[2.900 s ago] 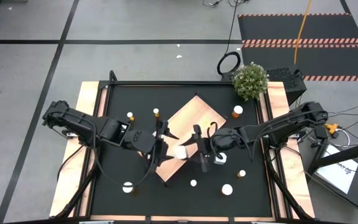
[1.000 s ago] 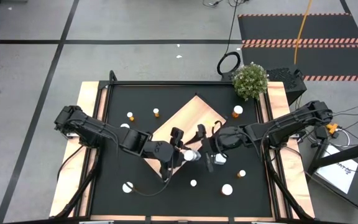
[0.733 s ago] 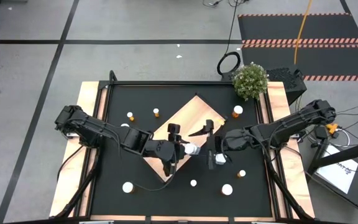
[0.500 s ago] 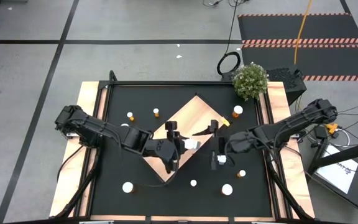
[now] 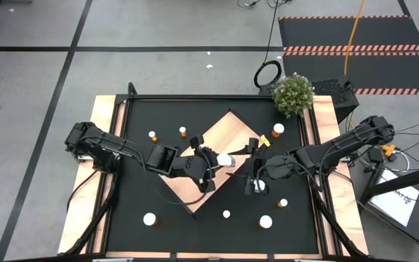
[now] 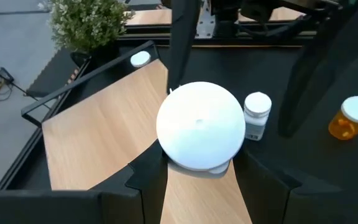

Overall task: Pick and place medicine bottles onto shelf by color
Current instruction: Put the white pill bottle on the shelf

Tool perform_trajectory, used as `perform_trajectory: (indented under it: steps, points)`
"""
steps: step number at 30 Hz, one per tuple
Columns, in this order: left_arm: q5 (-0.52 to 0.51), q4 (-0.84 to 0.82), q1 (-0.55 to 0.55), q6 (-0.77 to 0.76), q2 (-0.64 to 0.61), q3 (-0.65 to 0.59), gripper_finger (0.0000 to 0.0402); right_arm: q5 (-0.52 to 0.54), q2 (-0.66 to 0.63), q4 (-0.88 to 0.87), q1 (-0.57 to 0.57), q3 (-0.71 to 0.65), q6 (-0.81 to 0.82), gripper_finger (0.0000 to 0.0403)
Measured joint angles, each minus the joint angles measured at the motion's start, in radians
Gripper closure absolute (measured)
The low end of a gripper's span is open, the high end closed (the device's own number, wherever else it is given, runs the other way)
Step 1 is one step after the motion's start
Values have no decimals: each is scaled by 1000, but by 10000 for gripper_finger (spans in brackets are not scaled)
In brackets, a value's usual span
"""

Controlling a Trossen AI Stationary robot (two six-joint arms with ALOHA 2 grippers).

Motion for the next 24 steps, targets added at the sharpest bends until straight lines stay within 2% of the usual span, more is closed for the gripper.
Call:
perform_trajectory:
  steps: [7,12,15,20,24]
  points:
    - [7,9,-1,0,0,0,230,-15,0,-23,-30,0,26,167]
    - [15,8,-1,27,0,0,229,-109,0,-37,-54,0,30,221]
    - [76,7,-3,85,-1,0,229,-140,0,-42,-58,-1,28,246]
    - [92,24,-16,116,-1,0,223,-158,-1,-42,-57,-1,1,246]
    - [98,47,-24,118,-1,0,182,-213,0,-32,-59,-1,-30,231]
